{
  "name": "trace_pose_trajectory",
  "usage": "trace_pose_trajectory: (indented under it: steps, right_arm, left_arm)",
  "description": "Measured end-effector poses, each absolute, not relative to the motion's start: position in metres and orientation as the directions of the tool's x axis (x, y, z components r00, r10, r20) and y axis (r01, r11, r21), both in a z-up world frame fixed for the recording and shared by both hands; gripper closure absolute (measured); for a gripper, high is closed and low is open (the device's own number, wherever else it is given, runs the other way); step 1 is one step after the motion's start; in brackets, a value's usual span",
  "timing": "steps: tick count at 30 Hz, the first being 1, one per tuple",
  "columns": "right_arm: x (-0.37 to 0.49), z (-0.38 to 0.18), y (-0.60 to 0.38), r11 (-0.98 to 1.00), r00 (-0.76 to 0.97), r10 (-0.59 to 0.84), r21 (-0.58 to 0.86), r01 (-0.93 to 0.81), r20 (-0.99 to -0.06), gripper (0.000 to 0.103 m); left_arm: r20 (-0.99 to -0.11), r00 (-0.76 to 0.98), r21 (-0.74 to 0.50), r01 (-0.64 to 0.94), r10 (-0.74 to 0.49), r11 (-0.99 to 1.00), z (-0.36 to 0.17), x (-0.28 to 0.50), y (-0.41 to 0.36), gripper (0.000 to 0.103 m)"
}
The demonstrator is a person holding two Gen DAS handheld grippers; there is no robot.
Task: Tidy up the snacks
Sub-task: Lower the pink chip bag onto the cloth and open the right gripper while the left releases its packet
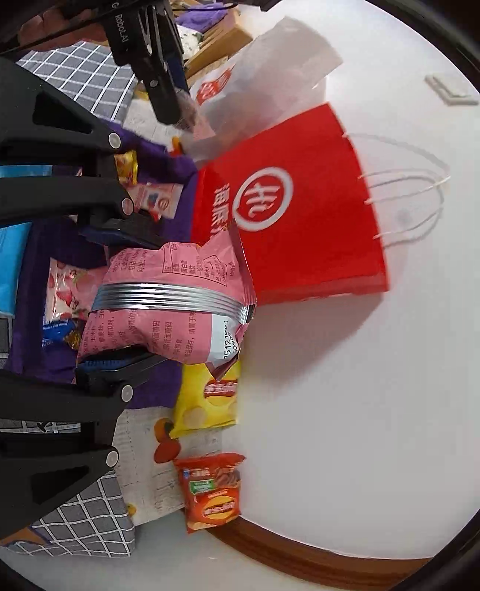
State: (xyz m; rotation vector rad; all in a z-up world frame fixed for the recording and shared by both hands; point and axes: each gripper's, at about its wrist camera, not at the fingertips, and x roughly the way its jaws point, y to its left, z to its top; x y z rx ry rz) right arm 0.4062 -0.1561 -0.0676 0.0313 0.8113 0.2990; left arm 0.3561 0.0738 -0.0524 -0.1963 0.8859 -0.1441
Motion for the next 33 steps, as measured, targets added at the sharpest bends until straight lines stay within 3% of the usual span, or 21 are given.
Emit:
trace_pose_trajectory:
  steps: [33]
  right_arm:
    - [0.438, -0.141, -0.144, 0.962, 0.484, 0.196, 0.071, -0.265, -0.853, 0.056]
  left_arm:
    - [-0.826, 0.529, -0.225, 0.008, -0.195, 0.974, -0.088, 0.378, 0.077, 0.054]
